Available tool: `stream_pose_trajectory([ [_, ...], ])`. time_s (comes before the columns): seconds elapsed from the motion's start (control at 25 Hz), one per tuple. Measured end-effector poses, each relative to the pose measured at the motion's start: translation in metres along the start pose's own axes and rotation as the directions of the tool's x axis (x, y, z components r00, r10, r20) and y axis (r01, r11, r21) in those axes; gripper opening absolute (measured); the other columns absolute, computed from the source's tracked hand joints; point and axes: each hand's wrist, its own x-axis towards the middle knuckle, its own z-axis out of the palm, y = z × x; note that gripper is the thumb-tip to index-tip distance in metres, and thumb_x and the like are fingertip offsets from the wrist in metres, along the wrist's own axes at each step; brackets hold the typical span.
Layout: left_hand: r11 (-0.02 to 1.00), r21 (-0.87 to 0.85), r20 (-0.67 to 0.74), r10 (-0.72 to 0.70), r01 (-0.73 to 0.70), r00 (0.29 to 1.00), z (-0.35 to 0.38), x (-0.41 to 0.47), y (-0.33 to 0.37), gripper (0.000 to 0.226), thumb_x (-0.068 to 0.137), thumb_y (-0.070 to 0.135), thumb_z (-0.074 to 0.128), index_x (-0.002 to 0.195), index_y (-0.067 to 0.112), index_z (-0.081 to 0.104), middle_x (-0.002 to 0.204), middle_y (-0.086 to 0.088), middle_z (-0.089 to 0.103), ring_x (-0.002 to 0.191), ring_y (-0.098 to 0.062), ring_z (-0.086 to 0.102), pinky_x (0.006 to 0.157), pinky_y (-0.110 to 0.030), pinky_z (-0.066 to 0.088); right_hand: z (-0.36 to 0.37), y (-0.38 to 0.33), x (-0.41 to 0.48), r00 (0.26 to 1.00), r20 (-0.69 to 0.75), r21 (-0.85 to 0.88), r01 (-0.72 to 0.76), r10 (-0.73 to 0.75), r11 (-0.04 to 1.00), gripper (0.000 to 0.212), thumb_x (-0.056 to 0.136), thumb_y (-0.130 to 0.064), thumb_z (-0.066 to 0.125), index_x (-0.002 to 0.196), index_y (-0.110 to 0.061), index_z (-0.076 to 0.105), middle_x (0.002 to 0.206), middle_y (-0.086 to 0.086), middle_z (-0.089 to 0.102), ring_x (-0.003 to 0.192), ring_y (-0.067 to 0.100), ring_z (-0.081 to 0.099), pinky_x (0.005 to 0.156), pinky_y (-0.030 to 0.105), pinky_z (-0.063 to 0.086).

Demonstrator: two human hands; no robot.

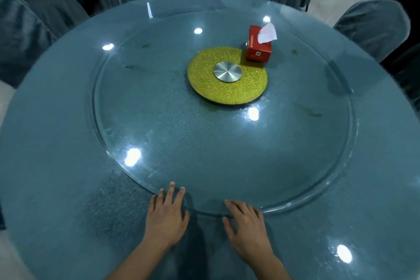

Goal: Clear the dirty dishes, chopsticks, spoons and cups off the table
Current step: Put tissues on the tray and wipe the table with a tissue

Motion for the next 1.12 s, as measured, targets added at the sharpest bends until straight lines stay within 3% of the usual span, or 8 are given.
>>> stream_pose_trajectory([
  [0.16, 0.996, -0.015, -0.035, -0.086, 0.085, 0.996, -0.012, 0.01, -0.016, 0.069, 0.1, 0.049, 0.041, 0.16, 0.03, 0.013, 0.172, -0.001, -0.003, 0.156, -0.033, 0.01, 0.125, -0.047, 0.012, -0.016, 0.026, 0.025, 0.989, -0.023, -0.021, -0.149, 0.149, 0.989, 0.051, 0.086, -0.048, 0.044, 0.122, -0.022, 0.07, 0.115, -0.002, 0.072, 0.097, 0.025, 0.07, 0.086, 0.044, 0.055],
  [0.28, 0.988, -0.024, -0.033, -0.151, 0.15, 0.988, -0.018, 0.016, -0.028, 0.066, 0.099, 0.05, 0.044, 0.156, 0.027, 0.02, 0.171, -0.004, 0.002, 0.153, -0.037, 0.019, 0.123, -0.049, 0.018, -0.024, 0.041, 0.037, 0.969, 0.01, -0.068, -0.245, 0.246, 0.967, 0.056, 0.086, -0.048, 0.048, 0.128, -0.017, 0.068, 0.132, 0.007, 0.067, 0.112, 0.031, 0.067, 0.098, 0.05, 0.05],
  [0.44, 0.981, -0.07, -0.062, -0.183, 0.179, 0.981, -0.026, 0.028, -0.029, 0.064, 0.098, 0.046, 0.048, 0.153, 0.017, 0.03, 0.168, -0.014, 0.016, 0.149, -0.036, 0.028, 0.12, -0.048, 0.028, -0.027, 0.047, 0.038, 0.97, 0.051, -0.108, -0.23, 0.237, 0.967, 0.057, 0.09, -0.046, 0.051, 0.137, -0.016, 0.062, 0.141, 0.008, 0.061, 0.124, 0.031, 0.062, 0.107, 0.051, 0.043],
  [0.68, 0.994, -0.095, -0.1, 0.051, -0.06, 0.994, -0.024, 0.027, 0.001, 0.068, 0.1, 0.043, 0.048, 0.16, 0.026, 0.02, 0.17, -0.005, 0.014, 0.153, -0.03, 0.022, 0.123, -0.044, 0.024, -0.015, 0.018, 0.031, 0.97, 0.162, -0.065, -0.171, 0.179, 0.983, 0.069, 0.086, -0.062, 0.038, 0.133, -0.018, 0.065, 0.138, 0.006, 0.064, 0.117, 0.026, 0.066, 0.101, 0.051, 0.05],
  [0.8, 0.981, -0.111, -0.096, 0.15, -0.16, 0.984, -0.015, 0.018, 0.029, 0.068, 0.099, 0.04, 0.047, 0.161, 0.027, 0.02, 0.17, -0.005, 0.015, 0.154, -0.031, 0.021, 0.123, -0.044, 0.024, -0.017, 0.007, 0.031, 0.974, 0.204, -0.002, -0.098, 0.096, 0.995, 0.086, 0.083, -0.07, 0.017, 0.152, -0.025, 0.042, 0.161, -0.001, 0.037, 0.144, 0.02, 0.042, 0.12, 0.044, 0.027],
  [0.88, 0.967, -0.083, -0.073, 0.236, -0.242, 0.969, -0.006, 0.01, 0.048, 0.069, 0.097, 0.037, 0.044, 0.161, 0.026, 0.022, 0.17, -0.006, 0.016, 0.154, -0.031, 0.02, 0.123, -0.043, 0.023, -0.021, 0.011, 0.033, 0.964, 0.262, 0.073, -0.069, 0.047, 0.995, 0.092, 0.079, -0.071, 0.009, 0.157, -0.028, 0.03, 0.166, -0.006, 0.025, 0.151, 0.013, 0.027, 0.124, 0.034, 0.015],
  [0.96, 0.956, -0.058, -0.05, 0.283, -0.286, 0.958, 0.002, 0.006, 0.062, 0.069, 0.098, 0.036, 0.042, 0.162, 0.025, 0.018, 0.171, -0.004, 0.011, 0.156, -0.029, 0.016, 0.124, -0.042, 0.02, -0.027, 0.021, 0.037, 0.97, 0.24, 0.112, -0.073, 0.044, 0.991, 0.081, 0.088, -0.068, 0.018, 0.157, -0.026, 0.031, 0.165, -0.005, 0.028, 0.15, 0.012, 0.029, 0.123, 0.031, 0.015],
  [1.12, 0.947, -0.049, -0.051, 0.314, -0.316, 0.948, 0.006, 0.009, 0.073, 0.067, 0.1, 0.035, 0.039, 0.162, 0.024, 0.017, 0.171, -0.002, 0.009, 0.157, -0.027, 0.013, 0.125, -0.04, 0.017, -0.036, 0.056, 0.038, 0.968, 0.136, 0.063, -0.222, 0.212, 0.973, 0.059, 0.102, -0.045, 0.048, 0.155, -0.021, 0.037, 0.162, 0.002, 0.035, 0.147, 0.023, 0.037, 0.121, 0.037, 0.023],
])
